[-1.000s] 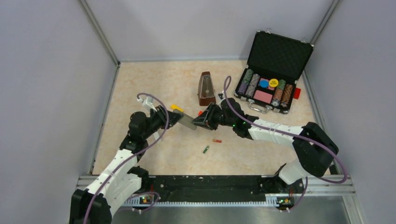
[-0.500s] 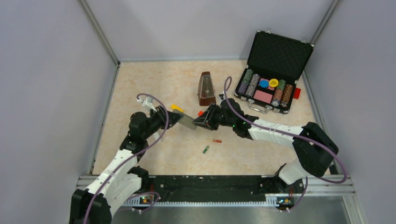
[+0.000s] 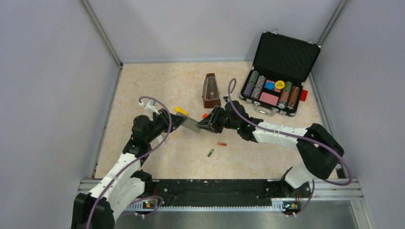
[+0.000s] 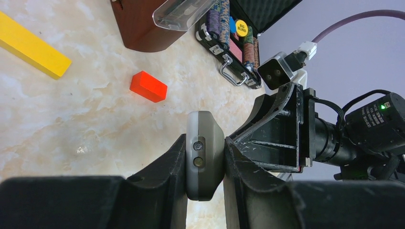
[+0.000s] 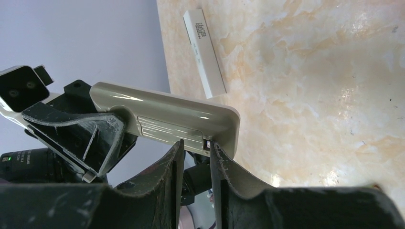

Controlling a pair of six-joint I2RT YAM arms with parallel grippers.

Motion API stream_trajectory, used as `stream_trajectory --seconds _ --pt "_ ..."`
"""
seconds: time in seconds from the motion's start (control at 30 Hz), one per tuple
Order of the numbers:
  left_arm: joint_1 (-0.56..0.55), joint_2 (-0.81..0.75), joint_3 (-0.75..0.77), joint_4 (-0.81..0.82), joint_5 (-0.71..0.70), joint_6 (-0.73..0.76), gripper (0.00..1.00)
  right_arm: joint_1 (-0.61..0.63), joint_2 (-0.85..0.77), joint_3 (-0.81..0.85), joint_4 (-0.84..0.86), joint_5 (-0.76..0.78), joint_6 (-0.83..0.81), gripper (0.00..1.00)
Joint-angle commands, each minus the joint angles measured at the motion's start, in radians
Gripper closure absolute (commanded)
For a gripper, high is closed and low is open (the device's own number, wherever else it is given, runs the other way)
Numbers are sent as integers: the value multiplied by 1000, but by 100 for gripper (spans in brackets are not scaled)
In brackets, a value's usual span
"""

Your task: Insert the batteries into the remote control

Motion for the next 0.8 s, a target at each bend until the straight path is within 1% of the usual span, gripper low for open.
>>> stream_trajectory --seconds 0.0,0.2,0.4,0.5,0.63,0.77 --pt "-14 -13 15 228 109 -151 100 -1 39 21 19 12 8 74" --pt "-13 10 21 312 129 -237 100 2 58 8 58 -1 24 74" --pt "-14 15 33 335 136 -258 100 3 71 -10 128 -22 46 74" --pt "-14 20 30 341 136 -264 100 3 74 -34 212 -43 65 74" --pt "-14 27 25 347 139 -273 100 2 89 -73 404 -78 125 74" --pt "-14 35 21 349 140 -280 100 3 114 -85 513 -100 154 74"
